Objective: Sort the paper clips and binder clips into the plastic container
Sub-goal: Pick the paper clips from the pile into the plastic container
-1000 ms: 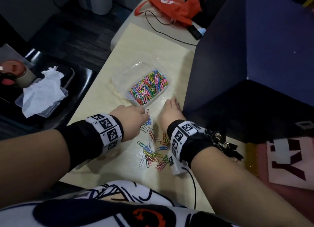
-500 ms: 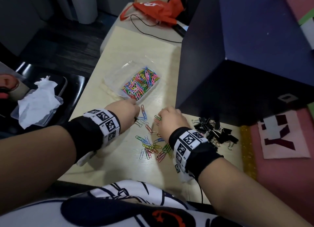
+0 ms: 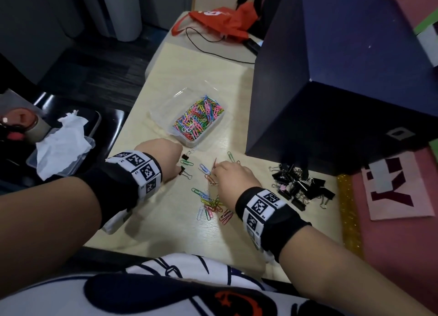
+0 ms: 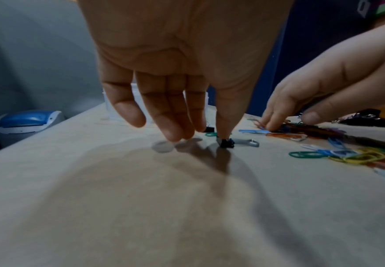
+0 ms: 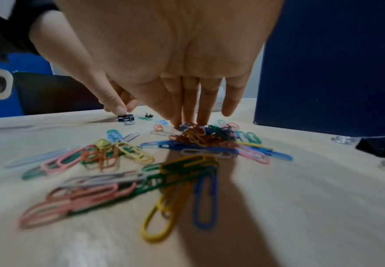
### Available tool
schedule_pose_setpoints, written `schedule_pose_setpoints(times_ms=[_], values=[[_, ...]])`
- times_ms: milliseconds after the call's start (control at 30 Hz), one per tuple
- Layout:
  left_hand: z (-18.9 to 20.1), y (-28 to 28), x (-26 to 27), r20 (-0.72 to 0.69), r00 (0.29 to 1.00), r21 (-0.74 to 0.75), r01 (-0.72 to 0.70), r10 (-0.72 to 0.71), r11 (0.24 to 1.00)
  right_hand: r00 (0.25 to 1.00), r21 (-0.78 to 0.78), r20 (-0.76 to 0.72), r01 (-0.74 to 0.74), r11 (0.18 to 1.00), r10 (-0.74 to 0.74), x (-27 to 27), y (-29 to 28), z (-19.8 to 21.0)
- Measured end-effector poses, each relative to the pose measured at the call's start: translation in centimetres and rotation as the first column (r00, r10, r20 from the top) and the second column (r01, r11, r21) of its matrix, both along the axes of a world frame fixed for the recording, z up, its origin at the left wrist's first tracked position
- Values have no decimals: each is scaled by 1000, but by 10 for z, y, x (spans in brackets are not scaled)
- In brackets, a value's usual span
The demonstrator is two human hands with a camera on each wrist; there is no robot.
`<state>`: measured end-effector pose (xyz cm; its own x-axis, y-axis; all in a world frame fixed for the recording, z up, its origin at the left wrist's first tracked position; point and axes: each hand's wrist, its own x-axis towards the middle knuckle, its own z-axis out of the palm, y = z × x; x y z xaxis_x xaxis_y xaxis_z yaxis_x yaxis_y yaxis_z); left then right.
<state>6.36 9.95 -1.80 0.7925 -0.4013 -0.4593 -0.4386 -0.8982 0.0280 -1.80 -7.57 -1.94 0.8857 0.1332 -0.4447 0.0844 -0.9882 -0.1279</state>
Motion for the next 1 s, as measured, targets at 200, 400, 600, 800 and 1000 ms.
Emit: schedule_pose_setpoints(times_ms=[200, 400, 600, 800, 1000], values=[[4, 7, -1, -29, 999, 86, -18, 21, 996, 996, 34, 68, -52, 998, 50, 19, 23, 7], [-3, 12, -3, 4, 1000, 7, 9, -9, 1000, 968, 65, 13, -251, 966, 250, 16, 30, -1], [-7, 4, 0, -18, 976, 7, 219, -219, 976, 981, 62, 16, -196, 979, 195, -9, 10, -14], [-8, 0, 7, 7, 975, -2, 221, -221, 975, 988, 16, 95, -128, 992, 126, -12, 5, -7], [-13, 10, 3, 40, 983, 11, 179, -179, 984, 995, 35, 78, -62, 997, 60, 24, 19, 5]])
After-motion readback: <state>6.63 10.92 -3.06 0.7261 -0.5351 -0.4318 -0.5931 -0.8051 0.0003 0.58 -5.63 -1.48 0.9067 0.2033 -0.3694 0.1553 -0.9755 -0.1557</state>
